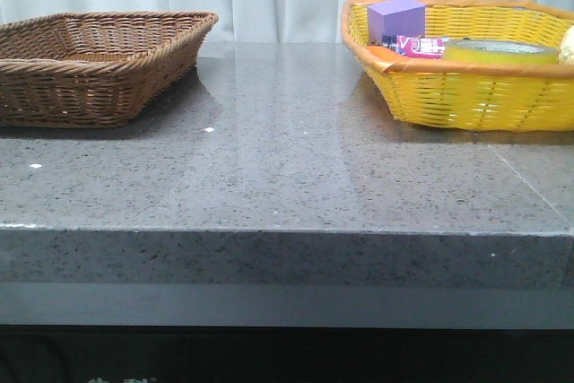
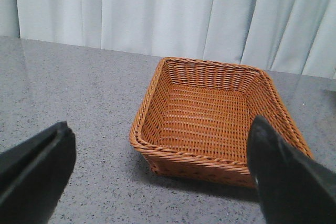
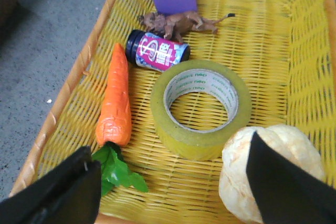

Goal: Transfer tape with both arms
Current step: 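Lower the right gripper into the yellow basket and grasp the tape roll, then carry the tape roll to the table center and release it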

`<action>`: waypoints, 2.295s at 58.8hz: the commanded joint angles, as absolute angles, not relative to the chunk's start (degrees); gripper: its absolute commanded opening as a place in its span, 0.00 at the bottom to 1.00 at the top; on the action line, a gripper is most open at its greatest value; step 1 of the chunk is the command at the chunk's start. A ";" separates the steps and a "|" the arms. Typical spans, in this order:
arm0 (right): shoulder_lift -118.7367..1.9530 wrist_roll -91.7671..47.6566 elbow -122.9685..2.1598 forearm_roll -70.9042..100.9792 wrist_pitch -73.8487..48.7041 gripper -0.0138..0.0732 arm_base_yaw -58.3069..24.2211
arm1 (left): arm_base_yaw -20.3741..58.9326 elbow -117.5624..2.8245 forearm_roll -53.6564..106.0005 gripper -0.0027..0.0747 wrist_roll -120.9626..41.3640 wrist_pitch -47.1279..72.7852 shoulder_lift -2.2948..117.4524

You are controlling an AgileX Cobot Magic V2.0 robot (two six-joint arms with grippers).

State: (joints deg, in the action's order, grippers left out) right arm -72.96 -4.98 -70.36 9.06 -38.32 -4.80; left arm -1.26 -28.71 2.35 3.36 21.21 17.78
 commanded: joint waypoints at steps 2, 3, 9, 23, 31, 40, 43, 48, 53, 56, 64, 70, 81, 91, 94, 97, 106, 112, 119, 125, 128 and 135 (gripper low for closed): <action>-78.71 -5.85 -78.77 9.03 -39.58 0.84 -4.65 | -1.25 -30.37 2.48 0.88 3.68 16.38 18.71; -80.09 -6.00 -79.49 9.12 -39.99 0.84 -4.72 | -1.25 -30.37 2.48 0.88 3.68 16.38 18.71; -85.96 -6.01 -83.82 9.43 -40.27 0.84 -5.42 | -1.25 -30.37 2.48 0.88 3.68 16.38 18.71; -95.32 -6.01 -87.93 9.43 -39.13 0.84 -8.49 | -1.25 -30.37 2.48 0.88 3.68 16.38 18.71; -98.26 -6.01 -87.93 9.62 -36.94 0.83 -8.81 | -1.25 -30.37 2.48 0.88 3.68 16.38 18.71; -99.95 -6.01 -87.93 9.62 -35.89 0.71 -8.63 | -1.25 -30.37 2.48 0.88 3.68 16.38 18.71; -99.97 -6.01 -87.93 9.62 -35.46 0.66 -8.63 | -1.25 -30.37 2.48 0.88 3.68 16.38 18.71; -100.08 -6.01 -87.93 9.62 -34.71 0.57 -8.63 | -1.25 -30.37 2.48 0.88 3.68 16.38 18.71; -100.30 -6.01 -87.93 9.62 -34.71 0.50 -8.63 | -1.25 -30.37 2.48 0.88 3.68 16.38 18.71; -100.49 -6.01 -87.93 9.57 -34.71 0.46 -8.63 | -1.25 -30.37 2.48 0.88 3.68 16.38 18.71; -101.16 -6.01 -87.93 9.57 -35.19 0.34 -8.63 | -1.25 -30.37 2.48 0.88 3.68 16.38 18.71; -101.08 -6.01 -87.93 9.57 -35.24 0.27 -8.63 | -1.25 -30.37 2.48 0.88 3.68 16.38 18.71; -99.78 -6.01 -87.93 9.57 -35.60 0.21 -8.63 | -1.25 -30.37 2.48 0.88 3.68 16.38 18.71; -96.55 -6.01 -87.93 9.57 -36.56 0.21 -8.63 | -1.25 -30.37 2.48 0.88 3.68 16.38 18.71; -95.17 -6.01 -87.93 9.57 -37.13 0.21 -8.63 | -1.25 -30.37 2.48 0.88 3.68 16.38 18.71; -93.84 -6.01 -87.93 9.57 -37.94 0.21 -8.63 | -1.25 -30.37 2.48 0.88 3.68 16.38 18.71; -89.01 -6.01 -87.93 10.08 -39.14 0.21 -9.23 | -1.25 -30.37 2.48 0.88 3.68 16.38 18.71; -86.51 -6.87 -87.93 10.19 -39.22 0.21 -11.24 | -1.25 -30.37 2.48 0.88 3.68 16.38 18.71; -84.49 -8.64 -87.93 11.75 -38.78 0.21 -15.89 | -1.25 -30.37 2.48 0.88 3.68 16.38 18.71; -83.76 -10.36 -87.39 14.84 -37.52 0.21 -20.24 | -1.25 -30.37 2.48 0.88 3.68 16.38 18.71; -83.69 -11.66 -86.94 16.37 -37.09 0.21 -23.07 | -1.25 -30.37 2.48 0.88 3.68 16.38 18.71; -83.69 -13.71 -84.34 18.77 -35.91 0.21 -28.51 | -1.25 -30.37 2.48 0.88 3.68 16.38 18.71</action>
State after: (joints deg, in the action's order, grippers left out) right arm -86.54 -11.28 -84.16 16.44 -41.31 -25.86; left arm -1.26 -28.71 2.35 3.36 21.12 17.78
